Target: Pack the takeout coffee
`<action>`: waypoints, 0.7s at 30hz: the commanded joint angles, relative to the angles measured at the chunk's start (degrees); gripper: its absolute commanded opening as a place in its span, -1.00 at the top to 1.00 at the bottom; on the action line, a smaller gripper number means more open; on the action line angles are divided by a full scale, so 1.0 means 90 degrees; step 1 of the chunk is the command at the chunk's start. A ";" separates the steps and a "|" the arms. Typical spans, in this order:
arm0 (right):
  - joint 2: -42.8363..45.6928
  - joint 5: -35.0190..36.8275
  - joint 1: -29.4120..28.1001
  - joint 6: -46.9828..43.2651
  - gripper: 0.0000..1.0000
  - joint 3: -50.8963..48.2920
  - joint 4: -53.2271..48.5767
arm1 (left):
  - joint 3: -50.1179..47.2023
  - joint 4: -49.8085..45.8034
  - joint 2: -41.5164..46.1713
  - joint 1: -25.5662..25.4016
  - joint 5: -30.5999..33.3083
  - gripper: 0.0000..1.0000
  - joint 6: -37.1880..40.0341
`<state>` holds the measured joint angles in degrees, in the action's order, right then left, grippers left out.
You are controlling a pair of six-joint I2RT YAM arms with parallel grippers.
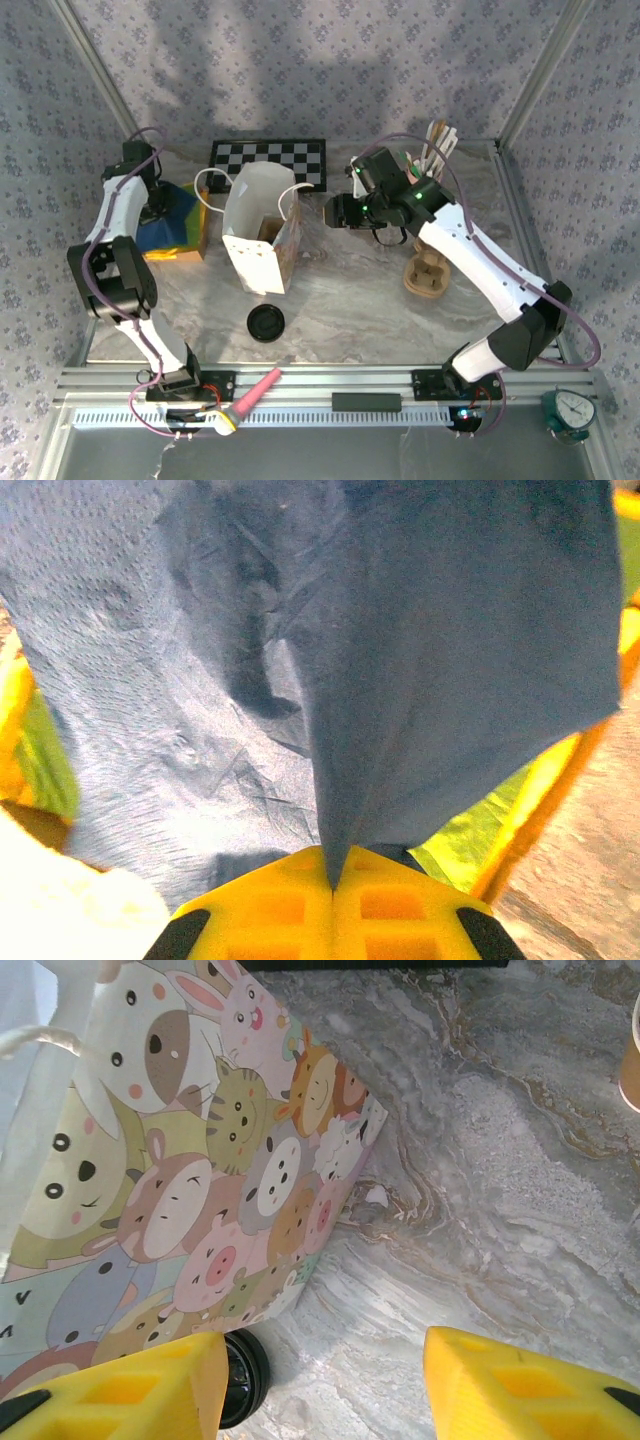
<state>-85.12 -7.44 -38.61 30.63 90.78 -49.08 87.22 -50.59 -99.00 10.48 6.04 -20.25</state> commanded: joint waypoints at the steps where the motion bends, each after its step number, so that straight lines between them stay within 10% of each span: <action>1: 0.0270 0.0064 0.0020 -0.0068 -0.11 -0.0009 0.0074 | 0.0312 -0.0580 0.0660 -0.0027 -0.0030 1.00 -0.0252; 21: 0.1200 0.0176 -0.0093 -0.0037 -0.82 -0.0422 0.0222 | 0.3153 -0.1674 0.2731 -0.2203 -0.0812 1.00 -0.1268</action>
<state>-76.44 -7.03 -38.81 30.04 88.03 -47.44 111.33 -63.26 -74.94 -6.42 1.32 -29.93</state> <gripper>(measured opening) 0.897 0.056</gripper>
